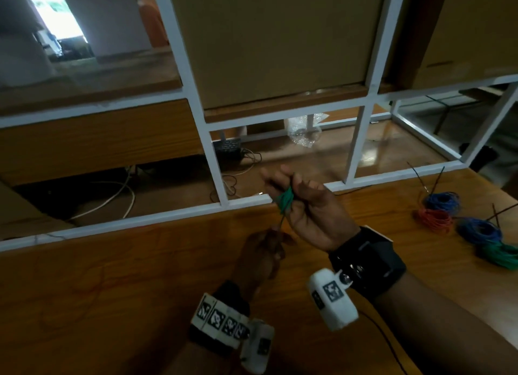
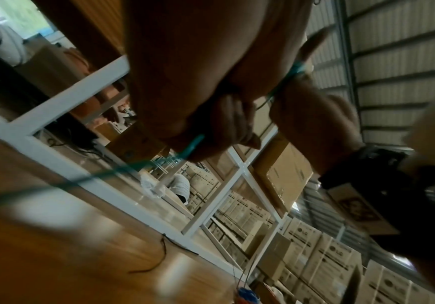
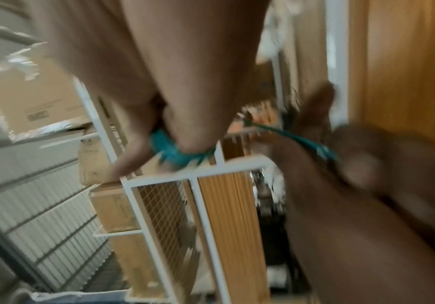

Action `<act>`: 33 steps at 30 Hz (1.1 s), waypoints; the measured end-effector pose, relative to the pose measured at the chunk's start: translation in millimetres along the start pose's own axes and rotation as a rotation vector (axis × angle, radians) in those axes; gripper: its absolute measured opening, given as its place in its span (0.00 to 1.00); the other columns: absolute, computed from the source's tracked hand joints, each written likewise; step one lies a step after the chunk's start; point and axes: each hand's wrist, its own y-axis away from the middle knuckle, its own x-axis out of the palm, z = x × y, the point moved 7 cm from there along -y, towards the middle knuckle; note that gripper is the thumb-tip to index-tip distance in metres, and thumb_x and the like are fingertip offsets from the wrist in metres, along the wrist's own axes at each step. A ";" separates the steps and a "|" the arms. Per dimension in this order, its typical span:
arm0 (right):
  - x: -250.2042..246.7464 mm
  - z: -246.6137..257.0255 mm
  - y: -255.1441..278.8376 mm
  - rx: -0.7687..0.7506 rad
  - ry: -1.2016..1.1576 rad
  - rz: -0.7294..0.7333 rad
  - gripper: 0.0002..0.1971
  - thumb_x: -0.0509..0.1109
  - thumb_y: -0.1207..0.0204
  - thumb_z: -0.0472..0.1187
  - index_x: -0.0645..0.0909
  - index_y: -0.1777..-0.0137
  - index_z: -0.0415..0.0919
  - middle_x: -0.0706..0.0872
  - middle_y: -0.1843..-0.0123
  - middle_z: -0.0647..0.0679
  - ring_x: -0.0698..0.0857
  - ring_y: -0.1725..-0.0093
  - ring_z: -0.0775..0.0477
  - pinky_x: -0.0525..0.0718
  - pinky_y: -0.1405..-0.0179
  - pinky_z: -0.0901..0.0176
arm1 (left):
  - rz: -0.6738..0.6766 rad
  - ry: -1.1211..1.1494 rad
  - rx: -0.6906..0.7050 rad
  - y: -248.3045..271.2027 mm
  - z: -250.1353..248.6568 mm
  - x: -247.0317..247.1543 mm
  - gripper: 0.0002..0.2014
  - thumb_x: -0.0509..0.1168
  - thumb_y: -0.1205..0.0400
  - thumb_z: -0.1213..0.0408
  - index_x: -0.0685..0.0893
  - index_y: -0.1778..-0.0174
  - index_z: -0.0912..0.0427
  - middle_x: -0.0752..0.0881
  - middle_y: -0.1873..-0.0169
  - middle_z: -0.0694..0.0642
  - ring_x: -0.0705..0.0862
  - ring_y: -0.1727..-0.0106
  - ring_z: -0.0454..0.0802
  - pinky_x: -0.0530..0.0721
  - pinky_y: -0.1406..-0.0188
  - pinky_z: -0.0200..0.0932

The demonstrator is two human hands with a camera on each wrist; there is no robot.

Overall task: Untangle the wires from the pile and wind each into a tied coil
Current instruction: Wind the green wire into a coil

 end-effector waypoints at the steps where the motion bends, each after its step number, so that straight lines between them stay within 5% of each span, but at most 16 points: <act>1: -17.5 8.5 -0.2 -0.092 0.109 -0.136 0.16 0.57 0.11 0.38 0.83 0.33 0.34 0.88 0.31 0.38 0.85 0.28 0.44 0.74 0.20 0.50 | -0.018 -0.060 0.023 2.4 4.9 -0.9 0.21 0.53 0.09 0.51 0.87 0.59 0.55 0.76 0.76 0.48 0.68 0.80 0.43 0.66 0.81 0.37; 4: -62.8 35.2 6.9 -0.326 0.836 -0.469 0.16 0.60 0.08 0.41 0.84 0.40 0.28 0.92 0.39 0.43 0.86 0.31 0.50 0.78 0.26 0.49 | 0.030 -0.268 0.014 20.8 3.0 1.5 0.19 0.60 0.17 0.46 0.90 0.58 0.55 0.78 0.75 0.47 0.72 0.79 0.36 0.70 0.76 0.35; 6: -81.7 38.5 15.2 -0.296 1.404 -0.582 0.12 0.62 0.09 0.38 0.86 0.48 0.36 0.91 0.49 0.54 0.87 0.46 0.63 0.84 0.42 0.54 | 0.040 -0.383 -0.006 28.4 5.0 -9.1 0.11 0.64 0.17 0.49 0.87 0.51 0.51 0.82 0.65 0.45 0.78 0.69 0.31 0.76 0.69 0.29; 9: -102.6 5.2 27.0 0.055 1.757 -0.319 0.10 0.61 0.11 0.36 0.82 0.52 0.43 0.85 0.55 0.53 0.84 0.59 0.58 0.86 0.57 0.49 | -0.148 -0.573 0.050 31.8 -12.1 -57.6 0.08 0.67 0.17 0.48 0.86 0.47 0.44 0.87 0.52 0.44 0.83 0.54 0.36 0.84 0.54 0.35; 11: -110.8 -23.8 40.4 0.330 1.695 -0.154 0.14 0.62 0.10 0.46 0.84 0.52 0.42 0.85 0.57 0.48 0.83 0.63 0.47 0.84 0.62 0.49 | -0.235 -0.658 0.144 32.1 -31.5 -79.4 0.06 0.68 0.18 0.47 0.88 0.53 0.43 0.89 0.54 0.45 0.83 0.60 0.36 0.81 0.61 0.36; 13: -103.9 -47.1 52.0 0.516 1.545 -0.030 0.22 0.59 0.10 0.56 0.88 0.52 0.42 0.88 0.57 0.45 0.81 0.65 0.43 0.81 0.61 0.45 | -0.254 -0.707 0.178 33.4 -45.5 -88.4 0.02 0.69 0.18 0.48 0.84 0.57 0.36 0.85 0.57 0.35 0.79 0.60 0.31 0.76 0.61 0.32; 15: -89.6 -60.2 58.4 0.610 1.356 0.059 0.27 0.58 0.11 0.62 0.91 0.48 0.41 0.93 0.49 0.43 0.87 0.51 0.39 0.84 0.40 0.39 | -0.234 -0.771 0.197 32.1 -56.3 -94.3 0.03 0.70 0.19 0.48 0.86 0.51 0.37 0.83 0.56 0.32 0.80 0.56 0.29 0.75 0.57 0.28; 18: -64.9 -66.7 61.9 0.639 1.059 0.135 0.25 0.58 0.08 0.50 0.86 0.40 0.25 0.94 0.49 0.49 0.88 0.40 0.42 0.79 0.24 0.38 | -0.221 -0.754 0.322 26.4 -80.2 -101.4 0.05 0.73 0.22 0.53 0.91 0.52 0.41 0.90 0.55 0.35 0.86 0.52 0.33 0.79 0.54 0.27; 22: -23.5 -76.9 67.7 0.693 0.657 0.299 0.15 0.52 0.10 0.28 0.78 0.37 0.18 0.90 0.52 0.39 0.91 0.45 0.46 0.83 0.34 0.51 | -0.106 -0.520 0.439 20.3 -103.6 -86.3 0.09 0.75 0.26 0.66 0.93 0.60 0.45 0.92 0.60 0.36 0.89 0.54 0.35 0.84 0.55 0.28; 26: 14.9 -53.6 48.6 0.503 0.281 0.342 0.12 0.58 0.12 0.34 0.79 0.39 0.27 0.92 0.50 0.41 0.89 0.42 0.46 0.84 0.35 0.54 | -0.105 -0.346 0.346 4.7 -83.1 -73.8 0.14 0.70 0.20 0.67 0.93 0.60 0.41 0.92 0.62 0.43 0.87 0.61 0.39 0.85 0.62 0.39; 28: 26.3 -34.2 31.8 0.345 0.059 0.288 0.12 0.62 0.11 0.39 0.82 0.38 0.32 0.90 0.40 0.41 0.87 0.36 0.48 0.83 0.35 0.62 | -0.167 -0.194 0.190 2.4 -52.0 -65.7 0.16 0.65 0.15 0.71 0.93 0.57 0.45 0.91 0.66 0.43 0.85 0.59 0.47 0.85 0.54 0.50; 30: 22.5 -13.2 15.9 0.123 -0.058 0.100 0.15 0.58 0.10 0.42 0.84 0.39 0.35 0.90 0.36 0.40 0.85 0.30 0.46 0.76 0.31 0.66 | -0.246 -0.082 0.073 5.2 -20.9 -53.2 0.10 0.62 0.14 0.73 0.88 0.43 0.63 0.87 0.66 0.46 0.81 0.62 0.47 0.83 0.57 0.47; 31: 11.2 -7.0 10.7 0.029 -0.136 -0.044 0.17 0.56 0.10 0.42 0.85 0.41 0.34 0.90 0.36 0.38 0.85 0.29 0.42 0.82 0.31 0.57 | -0.277 -0.066 0.055 7.8 -11.2 -45.4 0.09 0.64 0.15 0.73 0.86 0.43 0.69 0.84 0.69 0.47 0.79 0.67 0.47 0.82 0.65 0.41; 33: -17.6 -3.6 12.2 -0.131 -0.279 -0.359 0.17 0.56 0.09 0.42 0.81 0.36 0.31 0.89 0.34 0.33 0.86 0.31 0.38 0.92 0.46 0.54 | -0.278 -0.126 0.073 10.9 -1.8 -27.7 0.07 0.67 0.16 0.62 0.89 0.54 0.61 0.78 0.79 0.45 0.73 0.76 0.46 0.73 0.78 0.34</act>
